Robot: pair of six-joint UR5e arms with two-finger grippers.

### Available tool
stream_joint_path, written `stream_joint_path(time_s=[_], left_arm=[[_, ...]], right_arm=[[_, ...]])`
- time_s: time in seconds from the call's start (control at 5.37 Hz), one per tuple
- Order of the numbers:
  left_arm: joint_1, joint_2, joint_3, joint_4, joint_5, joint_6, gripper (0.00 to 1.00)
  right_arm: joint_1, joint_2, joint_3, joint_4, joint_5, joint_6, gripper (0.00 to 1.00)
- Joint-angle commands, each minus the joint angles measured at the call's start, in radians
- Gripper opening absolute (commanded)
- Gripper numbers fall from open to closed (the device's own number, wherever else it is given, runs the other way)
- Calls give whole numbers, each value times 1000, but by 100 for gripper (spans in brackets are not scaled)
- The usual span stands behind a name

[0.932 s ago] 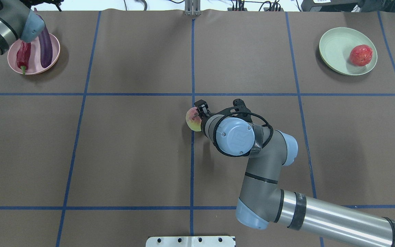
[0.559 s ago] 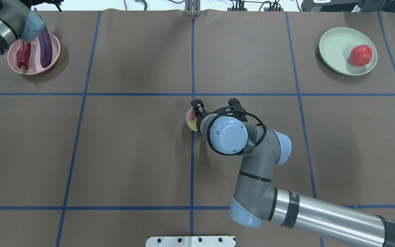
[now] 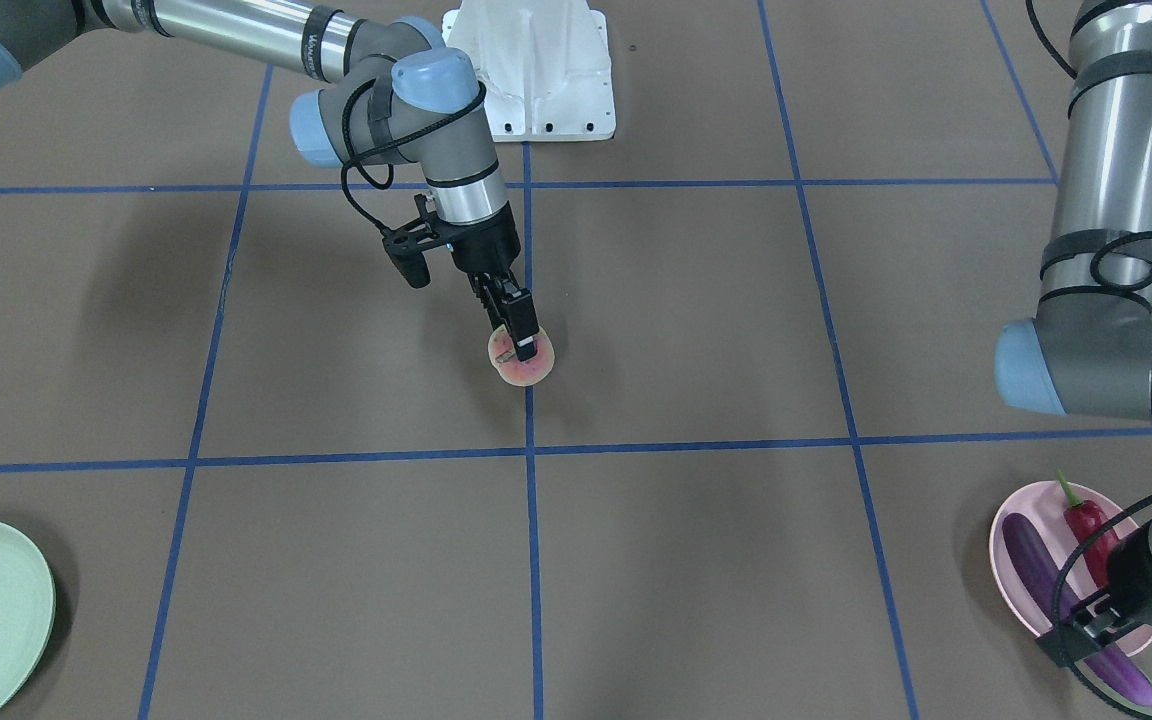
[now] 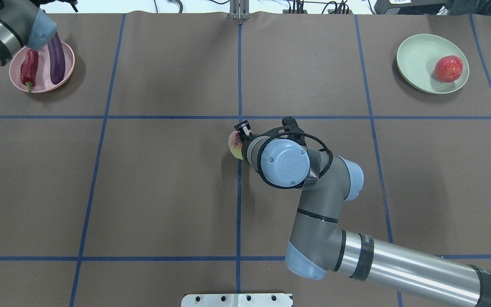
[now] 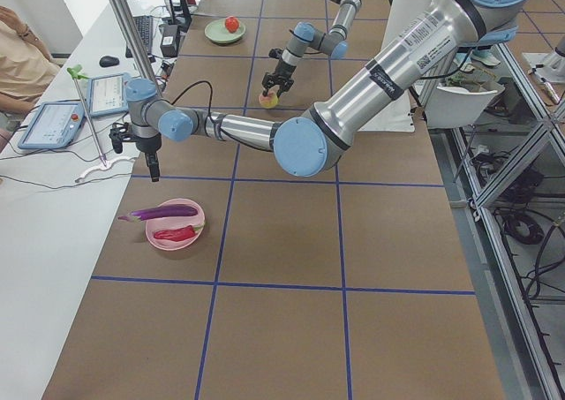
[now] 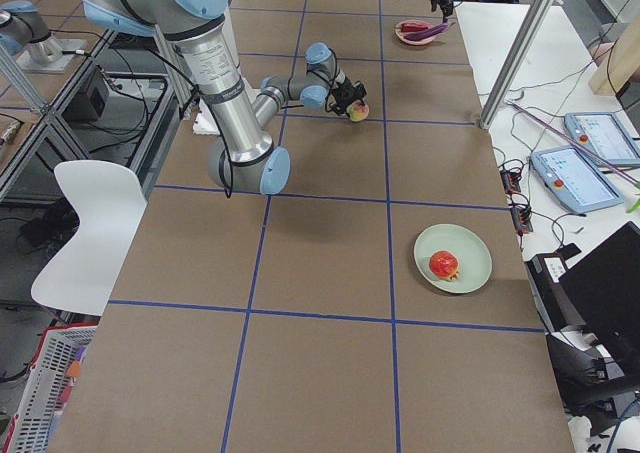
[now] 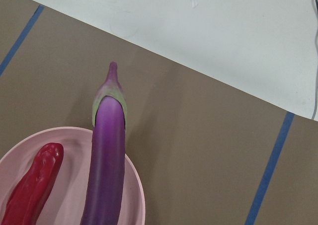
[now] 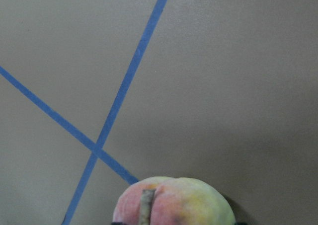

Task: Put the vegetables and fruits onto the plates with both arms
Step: 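Grasp the yellow-pink peach with the right gripper, then carry the peach to the green plate and release it with the right gripper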

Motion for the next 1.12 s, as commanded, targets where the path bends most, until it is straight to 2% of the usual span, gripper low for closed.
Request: stream_joint_path(time_s=[0.0, 0.19, 0.37, 0.56, 0.75, 0.93], left_arm=[[0, 6, -38, 20, 0, -2, 100], [1, 9, -49, 19, -2, -3, 100], [9, 26, -76, 17, -32, -46, 100], [36, 33, -102, 16, -45, -86, 100], [41, 34, -106, 16, -45, -92, 100], [41, 34, -113, 16, -45, -103, 100]], right_arm=[[155, -67, 34, -11, 102, -192, 0], [257, -108, 21, -15, 147, -337, 0], [356, -133, -33, -55, 150, -506, 0], [439, -127, -154, -46, 141, -588, 0], [562, -127, -236, -40, 150, -762, 0], [577, -124, -343, 32, 125, -817, 0]])
